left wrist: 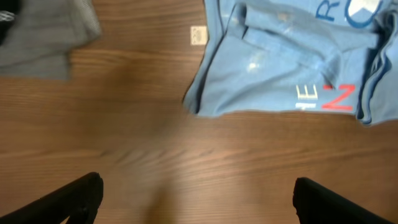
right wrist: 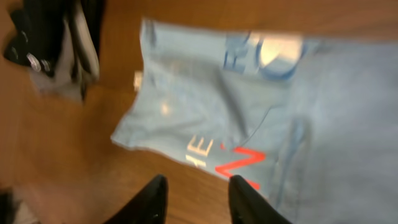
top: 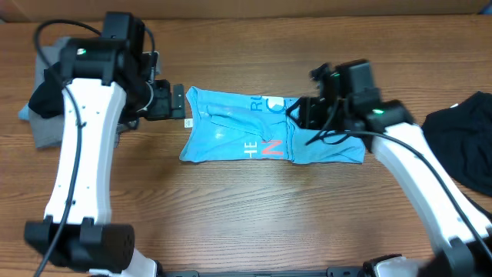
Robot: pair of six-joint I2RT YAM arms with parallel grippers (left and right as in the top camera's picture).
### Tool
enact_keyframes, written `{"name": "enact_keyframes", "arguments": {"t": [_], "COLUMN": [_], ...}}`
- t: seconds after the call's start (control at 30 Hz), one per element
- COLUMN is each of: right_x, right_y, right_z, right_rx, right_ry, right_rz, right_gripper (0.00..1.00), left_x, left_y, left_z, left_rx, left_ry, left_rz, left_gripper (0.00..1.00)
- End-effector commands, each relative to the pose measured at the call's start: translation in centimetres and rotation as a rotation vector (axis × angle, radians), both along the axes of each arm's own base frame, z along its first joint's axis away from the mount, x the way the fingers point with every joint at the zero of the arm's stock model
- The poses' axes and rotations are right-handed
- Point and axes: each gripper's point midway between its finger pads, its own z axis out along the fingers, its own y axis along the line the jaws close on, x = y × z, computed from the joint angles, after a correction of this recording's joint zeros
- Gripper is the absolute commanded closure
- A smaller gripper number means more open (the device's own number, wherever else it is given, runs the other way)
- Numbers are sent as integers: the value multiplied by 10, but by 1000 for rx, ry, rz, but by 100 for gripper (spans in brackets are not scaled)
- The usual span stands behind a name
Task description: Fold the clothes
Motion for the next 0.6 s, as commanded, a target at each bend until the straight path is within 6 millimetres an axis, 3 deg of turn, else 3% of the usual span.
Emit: {"name": "enact_keyframes", "arguments": {"t": [0.0, 0.17, 0.33, 0.57], "right_x": [2, -18, -33, -42], "right_y": [-32, -67, -80, -81], "right_z": [35, 41, 30, 24], "right_rx": [-55, -51, -66, -78], "right_ry": [-96, -30, 57, 98], "right_rz": [-99, -205, -233, -226], "right_gripper": [53, 35, 34, 34], "left_x": [2, 16, 40, 54], "left_y": [-20, -26, -42, -65], "left_z": [-46, -112, -162, -204], "left_rx": [-106, -124, -198, -262], "left_ry": [122, 200, 207, 221], "left_rz": [8, 8, -27, -62], "left_gripper": [0, 0, 0, 0]}}
